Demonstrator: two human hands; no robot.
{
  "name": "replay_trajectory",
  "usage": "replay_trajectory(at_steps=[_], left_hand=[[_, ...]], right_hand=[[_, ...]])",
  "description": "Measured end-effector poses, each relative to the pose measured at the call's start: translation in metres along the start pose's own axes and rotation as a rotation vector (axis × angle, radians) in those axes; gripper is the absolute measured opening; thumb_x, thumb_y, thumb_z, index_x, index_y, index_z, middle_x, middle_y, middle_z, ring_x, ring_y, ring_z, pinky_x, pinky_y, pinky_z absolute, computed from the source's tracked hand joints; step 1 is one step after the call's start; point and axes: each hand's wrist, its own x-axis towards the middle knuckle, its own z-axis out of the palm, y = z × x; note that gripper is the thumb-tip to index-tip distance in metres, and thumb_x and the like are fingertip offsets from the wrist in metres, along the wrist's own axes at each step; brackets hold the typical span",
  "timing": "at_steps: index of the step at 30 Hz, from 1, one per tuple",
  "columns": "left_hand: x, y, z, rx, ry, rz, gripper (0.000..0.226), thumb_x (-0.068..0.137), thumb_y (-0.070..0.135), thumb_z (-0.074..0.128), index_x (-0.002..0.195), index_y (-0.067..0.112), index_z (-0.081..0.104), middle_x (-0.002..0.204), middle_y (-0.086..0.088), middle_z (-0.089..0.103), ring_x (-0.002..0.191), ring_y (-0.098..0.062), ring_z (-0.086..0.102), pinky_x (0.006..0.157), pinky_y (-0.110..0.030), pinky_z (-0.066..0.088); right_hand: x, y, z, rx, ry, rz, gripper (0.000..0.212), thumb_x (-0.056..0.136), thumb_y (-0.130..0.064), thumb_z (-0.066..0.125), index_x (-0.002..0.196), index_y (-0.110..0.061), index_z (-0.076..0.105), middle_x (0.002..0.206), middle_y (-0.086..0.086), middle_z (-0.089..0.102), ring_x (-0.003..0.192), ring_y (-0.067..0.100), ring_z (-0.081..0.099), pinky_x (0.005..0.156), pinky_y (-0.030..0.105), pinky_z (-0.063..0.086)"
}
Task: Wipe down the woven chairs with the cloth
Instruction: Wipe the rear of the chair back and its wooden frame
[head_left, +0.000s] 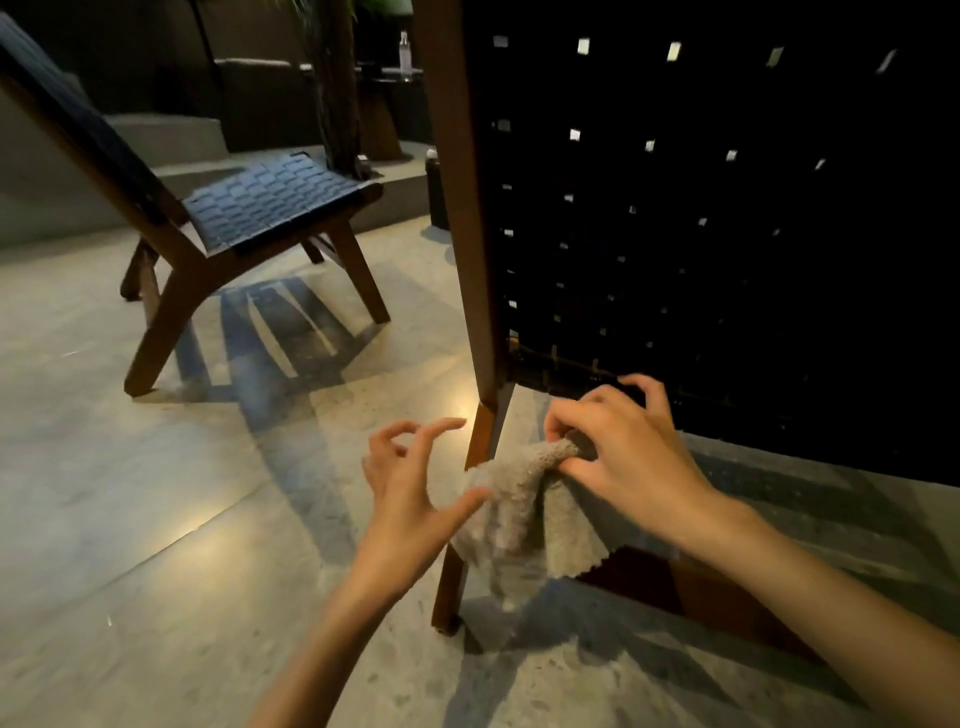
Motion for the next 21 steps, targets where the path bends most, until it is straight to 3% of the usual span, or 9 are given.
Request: replay_trajectory(at_steps=[3,5,8,11,13,15,17,19,21], left_hand=[[0.022,0.02,-0.011,-0.006,-0.286,0.104,0.066,0.069,0.065,0.06,0.127,0.06,0.028,0.144,0.026,0.018,0.129,0.003,0.014,0.109,-0.027,0.018],[0.034,0.036,-0.018,-0.093,-0.387,0.106,0.056,0.07,0.064,0.059,0.121,0.057,0.037,0.132,0.031,0.04,0.125,0.008,0.033,0.108,-0.026,0.031],[0.044,0.053,-0.033,-0.127,-0.401,0.141,0.026,0.082,0.042,0.065,0.104,0.046,0.053,0.104,0.025,0.06,0.102,0.01,0.054,0.087,-0.017,0.047],[0.055,0.061,-0.056,-0.062,-0.238,0.206,0.015,0.09,0.023,0.06,0.094,0.037,0.057,0.097,0.017,0.059,0.093,0.004,0.055,0.08,-0.015,0.046],[0.067,0.067,-0.074,0.005,-0.052,0.206,0.009,0.09,0.021,0.06,0.096,0.027,0.06,0.098,0.008,0.051,0.093,-0.003,0.046,0.079,-0.016,0.038],[0.081,0.076,-0.092,0.075,0.134,0.208,0.01,0.089,0.021,0.061,0.099,0.022,0.062,0.095,0.002,0.045,0.09,-0.009,0.04,0.076,-0.019,0.035],[0.093,0.092,-0.108,0.007,0.219,0.234,0.01,0.09,0.018,0.06,0.1,0.022,0.06,0.083,0.002,0.05,0.075,-0.004,0.046,0.065,-0.011,0.038],[0.103,0.111,-0.121,-0.047,0.283,0.267,0.012,0.091,0.018,0.059,0.102,0.023,0.057,0.071,0.004,0.053,0.062,-0.002,0.051,0.054,-0.009,0.04],[0.112,0.132,-0.132,-0.104,0.394,0.289,0.014,0.091,0.019,0.059,0.104,0.023,0.055,0.074,0.008,0.056,0.067,0.001,0.055,0.054,-0.008,0.043]], right_hand=[[0.012,-0.009,-0.021,-0.002,0.004,-0.074,0.026,0.082,-0.025,0.066,0.082,-0.037,0.042,0.087,-0.016,0.05,0.099,0.007,0.046,0.11,0.029,0.02],[0.017,-0.013,-0.038,0.051,0.032,-0.088,0.027,0.081,-0.022,0.067,0.081,-0.033,0.042,0.079,-0.016,0.05,0.087,0.003,0.046,0.104,0.021,0.027],[0.024,-0.014,-0.064,0.16,0.075,-0.048,0.03,0.081,-0.021,0.069,0.079,-0.033,0.042,0.071,-0.013,0.05,0.075,0.003,0.046,0.078,0.004,0.029],[0.032,-0.013,-0.086,0.254,0.065,-0.026,0.022,0.081,-0.032,0.069,0.087,-0.035,0.048,0.078,-0.015,0.057,0.074,-0.001,0.054,0.065,0.02,0.045],[0.039,-0.014,-0.098,0.315,0.081,-0.034,0.014,0.081,-0.042,0.066,0.089,-0.037,0.057,0.085,-0.019,0.06,0.081,-0.002,0.057,0.07,0.029,0.049],[0.044,-0.018,-0.105,0.313,0.134,-0.046,0.015,0.081,-0.05,0.06,0.09,-0.038,0.063,0.088,-0.021,0.059,0.088,-0.002,0.055,0.078,0.026,0.047],[0.049,-0.024,-0.108,0.229,0.243,-0.016,0.021,0.085,-0.047,0.057,0.098,-0.033,0.068,0.092,-0.016,0.053,0.093,0.002,0.048,0.08,0.02,0.041],[0.052,-0.034,-0.117,0.126,0.408,0.03,0.02,0.088,-0.037,0.061,0.102,-0.028,0.071,0.09,-0.008,0.046,0.09,0.008,0.04,0.073,0.015,0.033],[0.055,-0.045,-0.131,0.13,0.552,0.022,0.018,0.089,-0.03,0.064,0.103,-0.025,0.073,0.084,-0.008,0.053,0.08,0.008,0.047,0.067,0.011,0.031]])
